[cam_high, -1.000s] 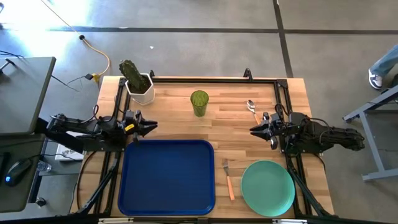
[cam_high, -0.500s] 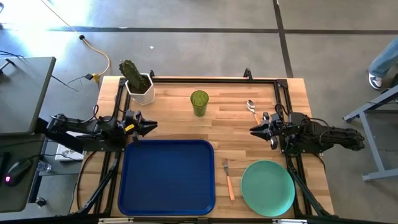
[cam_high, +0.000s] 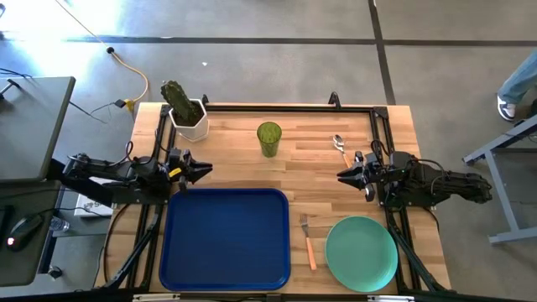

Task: Pick and place plate/cup/fork/spoon on tray
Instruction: Put the green cup on the blue tray

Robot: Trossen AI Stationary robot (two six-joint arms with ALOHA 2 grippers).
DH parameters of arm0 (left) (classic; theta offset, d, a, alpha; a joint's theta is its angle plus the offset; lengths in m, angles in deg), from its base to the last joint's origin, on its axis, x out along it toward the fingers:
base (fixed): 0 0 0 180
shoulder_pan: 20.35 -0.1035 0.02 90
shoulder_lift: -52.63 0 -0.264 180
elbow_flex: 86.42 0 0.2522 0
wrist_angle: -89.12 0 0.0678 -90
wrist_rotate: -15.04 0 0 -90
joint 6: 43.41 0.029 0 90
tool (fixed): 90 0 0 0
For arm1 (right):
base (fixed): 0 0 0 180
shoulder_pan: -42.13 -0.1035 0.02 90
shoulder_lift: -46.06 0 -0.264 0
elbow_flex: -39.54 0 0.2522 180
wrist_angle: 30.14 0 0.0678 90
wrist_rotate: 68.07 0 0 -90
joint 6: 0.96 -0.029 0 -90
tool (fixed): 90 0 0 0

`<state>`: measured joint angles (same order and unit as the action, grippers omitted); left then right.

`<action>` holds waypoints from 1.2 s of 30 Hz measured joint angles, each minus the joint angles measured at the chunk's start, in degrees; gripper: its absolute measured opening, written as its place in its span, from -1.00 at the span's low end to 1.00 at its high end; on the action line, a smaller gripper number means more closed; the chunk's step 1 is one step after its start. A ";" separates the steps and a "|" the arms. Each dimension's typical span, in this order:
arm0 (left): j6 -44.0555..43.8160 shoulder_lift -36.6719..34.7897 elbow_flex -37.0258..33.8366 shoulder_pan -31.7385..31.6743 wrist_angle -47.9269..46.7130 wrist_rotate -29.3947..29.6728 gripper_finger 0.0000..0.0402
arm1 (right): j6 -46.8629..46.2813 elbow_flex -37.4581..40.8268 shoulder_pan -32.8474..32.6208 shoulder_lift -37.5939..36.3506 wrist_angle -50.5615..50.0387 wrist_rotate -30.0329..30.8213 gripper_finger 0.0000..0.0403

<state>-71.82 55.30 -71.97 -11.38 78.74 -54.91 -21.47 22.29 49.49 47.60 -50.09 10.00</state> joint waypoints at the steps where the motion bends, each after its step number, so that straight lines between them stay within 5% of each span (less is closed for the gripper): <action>1: 0.50 0.00 -0.02 0.01 -0.02 0.00 -0.63 | 0.00 0.00 0.00 -0.01 0.00 0.00 -0.60; 30: 3.09 0.00 0.00 0.00 -0.02 0.13 -0.63 | 0.02 0.02 0.00 0.00 0.00 8.94 -0.60; 36: 1.47 0.00 -0.02 0.00 0.08 0.83 -0.46 | 0.01 0.02 0.02 -0.02 0.00 8.94 -0.60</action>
<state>-70.35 55.30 -71.99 -11.38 78.81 -54.08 -21.46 22.31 49.51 47.58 -50.09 18.94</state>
